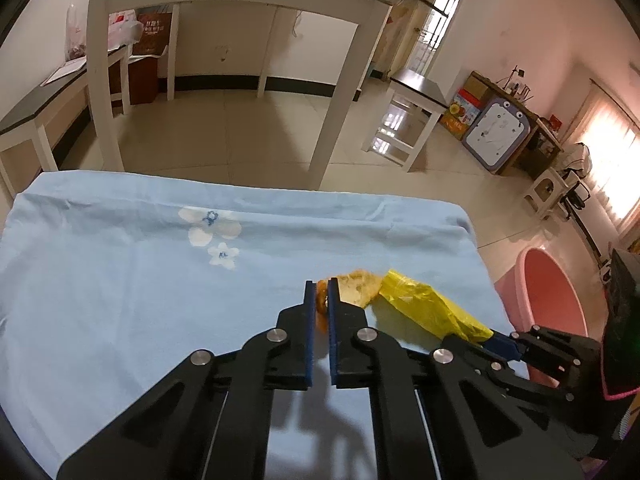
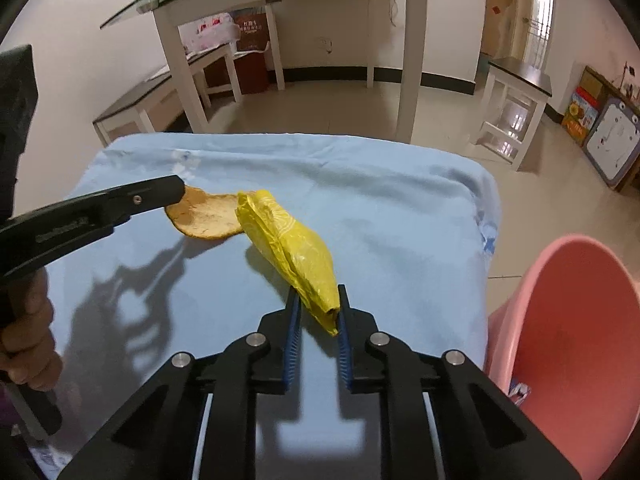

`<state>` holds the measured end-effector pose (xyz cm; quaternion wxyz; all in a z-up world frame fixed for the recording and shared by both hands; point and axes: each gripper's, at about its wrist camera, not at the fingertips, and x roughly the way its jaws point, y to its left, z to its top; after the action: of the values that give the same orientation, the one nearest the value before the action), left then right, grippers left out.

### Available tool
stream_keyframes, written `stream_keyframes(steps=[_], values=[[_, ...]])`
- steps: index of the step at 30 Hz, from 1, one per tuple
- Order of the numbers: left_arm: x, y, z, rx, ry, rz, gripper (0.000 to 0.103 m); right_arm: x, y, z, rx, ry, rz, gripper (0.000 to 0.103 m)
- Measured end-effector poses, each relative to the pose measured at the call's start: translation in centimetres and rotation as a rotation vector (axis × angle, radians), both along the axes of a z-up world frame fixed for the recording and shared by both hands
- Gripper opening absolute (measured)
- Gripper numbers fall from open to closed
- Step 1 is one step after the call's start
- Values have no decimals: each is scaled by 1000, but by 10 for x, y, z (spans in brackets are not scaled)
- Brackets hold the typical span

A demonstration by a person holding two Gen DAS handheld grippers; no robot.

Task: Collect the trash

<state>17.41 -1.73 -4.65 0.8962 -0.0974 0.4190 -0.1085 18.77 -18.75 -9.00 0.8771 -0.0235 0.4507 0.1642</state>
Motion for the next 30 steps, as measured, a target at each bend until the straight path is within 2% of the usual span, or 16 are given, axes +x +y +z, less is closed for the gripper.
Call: stream_keyframes(steps=[8, 12, 18, 27, 30], values=[[-32, 7, 18, -33, -25, -25, 4, -57, -20, 18, 124, 21, -76, 16], [-64, 8, 29, -52, -41, -60, 4, -99, -32, 25, 182, 33, -100, 16], [-105, 5, 33, -66, -47, -104, 4, -147, -36, 17, 182, 58, -143, 16], [-143, 11, 20, -55, -15, -113, 4, -177, -34, 11, 178, 63, -193, 17], [-152, 16, 13, -55, 7, -112, 4, -186, -28, 7, 171, 80, -183, 21]])
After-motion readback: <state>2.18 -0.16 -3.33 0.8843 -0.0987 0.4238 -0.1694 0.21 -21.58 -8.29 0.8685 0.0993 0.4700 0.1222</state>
